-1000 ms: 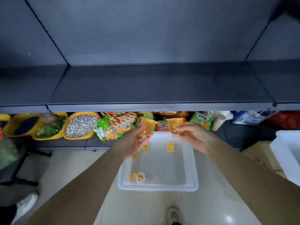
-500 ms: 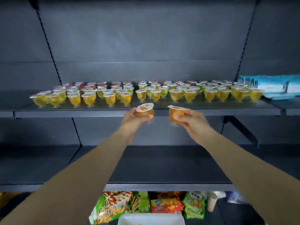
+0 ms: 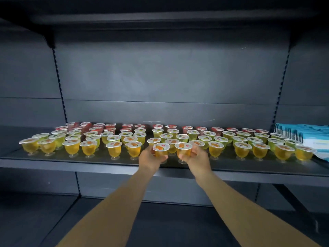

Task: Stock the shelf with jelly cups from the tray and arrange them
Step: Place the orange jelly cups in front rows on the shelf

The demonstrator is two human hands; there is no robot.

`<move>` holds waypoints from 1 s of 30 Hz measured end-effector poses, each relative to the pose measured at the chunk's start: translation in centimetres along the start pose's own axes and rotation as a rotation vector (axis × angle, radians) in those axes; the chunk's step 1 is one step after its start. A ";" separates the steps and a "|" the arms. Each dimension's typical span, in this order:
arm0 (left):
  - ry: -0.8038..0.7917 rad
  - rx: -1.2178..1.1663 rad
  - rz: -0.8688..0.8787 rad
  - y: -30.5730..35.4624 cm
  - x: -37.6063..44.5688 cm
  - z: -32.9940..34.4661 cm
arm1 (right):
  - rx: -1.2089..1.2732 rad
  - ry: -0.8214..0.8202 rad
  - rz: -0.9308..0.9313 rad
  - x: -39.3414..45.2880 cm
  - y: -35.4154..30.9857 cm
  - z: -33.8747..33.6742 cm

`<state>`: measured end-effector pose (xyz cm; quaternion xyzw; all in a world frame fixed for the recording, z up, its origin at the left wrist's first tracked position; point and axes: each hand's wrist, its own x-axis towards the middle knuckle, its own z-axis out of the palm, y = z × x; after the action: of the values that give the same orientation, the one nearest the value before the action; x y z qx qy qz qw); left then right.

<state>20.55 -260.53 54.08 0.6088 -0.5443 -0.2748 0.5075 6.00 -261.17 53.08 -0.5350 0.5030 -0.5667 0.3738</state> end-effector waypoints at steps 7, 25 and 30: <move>0.053 0.055 -0.083 -2.4 1.9 1.7 | -0.251 0.164 -0.077 2.0 4.8 0.3; 0.075 0.104 -0.047 -3.1 2.0 2.6 | -0.217 0.041 0.001 2.1 3.8 0.5; 0.101 0.079 -0.001 -3.8 0.0 1.7 | -0.200 0.020 -0.035 0.1 3.8 -0.5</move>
<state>20.52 -261.48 50.04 0.6418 -0.5279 -0.2223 0.5099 5.03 -262.00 49.41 -0.5726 0.5513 -0.5255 0.3032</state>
